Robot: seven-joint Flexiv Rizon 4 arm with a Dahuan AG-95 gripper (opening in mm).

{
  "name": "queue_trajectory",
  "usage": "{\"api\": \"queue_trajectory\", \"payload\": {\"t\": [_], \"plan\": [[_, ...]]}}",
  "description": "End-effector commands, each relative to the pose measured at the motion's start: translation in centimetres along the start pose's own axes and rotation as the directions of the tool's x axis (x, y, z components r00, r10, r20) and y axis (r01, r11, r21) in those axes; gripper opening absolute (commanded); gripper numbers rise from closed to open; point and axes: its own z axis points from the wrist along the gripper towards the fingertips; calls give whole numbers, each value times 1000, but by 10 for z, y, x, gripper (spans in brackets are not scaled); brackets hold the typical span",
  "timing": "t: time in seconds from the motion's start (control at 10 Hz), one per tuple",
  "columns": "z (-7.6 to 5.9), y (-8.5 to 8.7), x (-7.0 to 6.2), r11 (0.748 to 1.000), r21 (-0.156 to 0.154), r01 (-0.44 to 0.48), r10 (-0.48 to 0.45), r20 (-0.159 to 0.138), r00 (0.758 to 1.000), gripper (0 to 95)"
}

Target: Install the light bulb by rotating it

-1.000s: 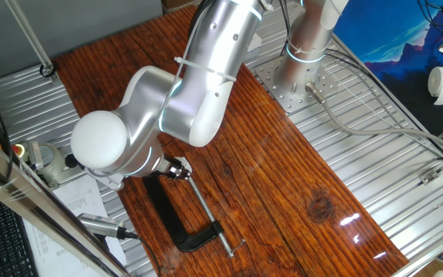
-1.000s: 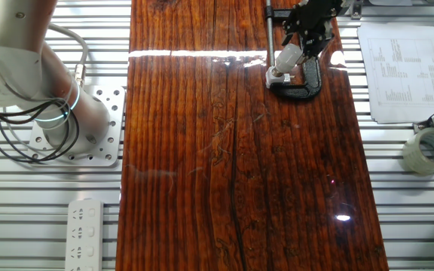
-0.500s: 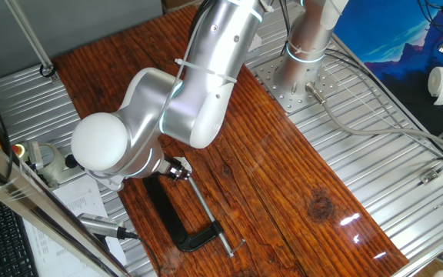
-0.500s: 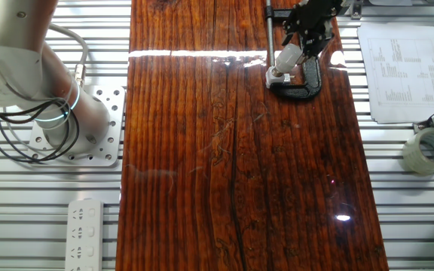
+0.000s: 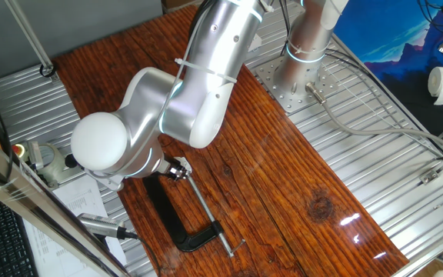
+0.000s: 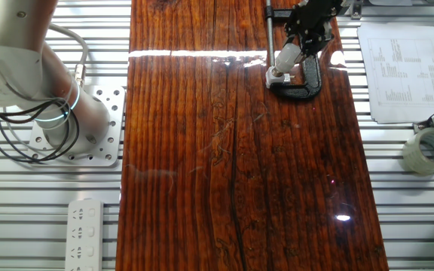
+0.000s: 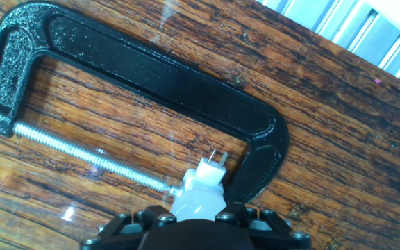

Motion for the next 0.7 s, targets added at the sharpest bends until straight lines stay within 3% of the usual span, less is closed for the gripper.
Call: {"api": "queue_trajectory", "payload": {"t": [0.1, 0.7], "plan": [[-1, 0, 0, 1000, -1, 7, -7, 2, 1000, 380], [-6, -2, 7, 999, -16, 30, -30, 23, 999, 380]]}}
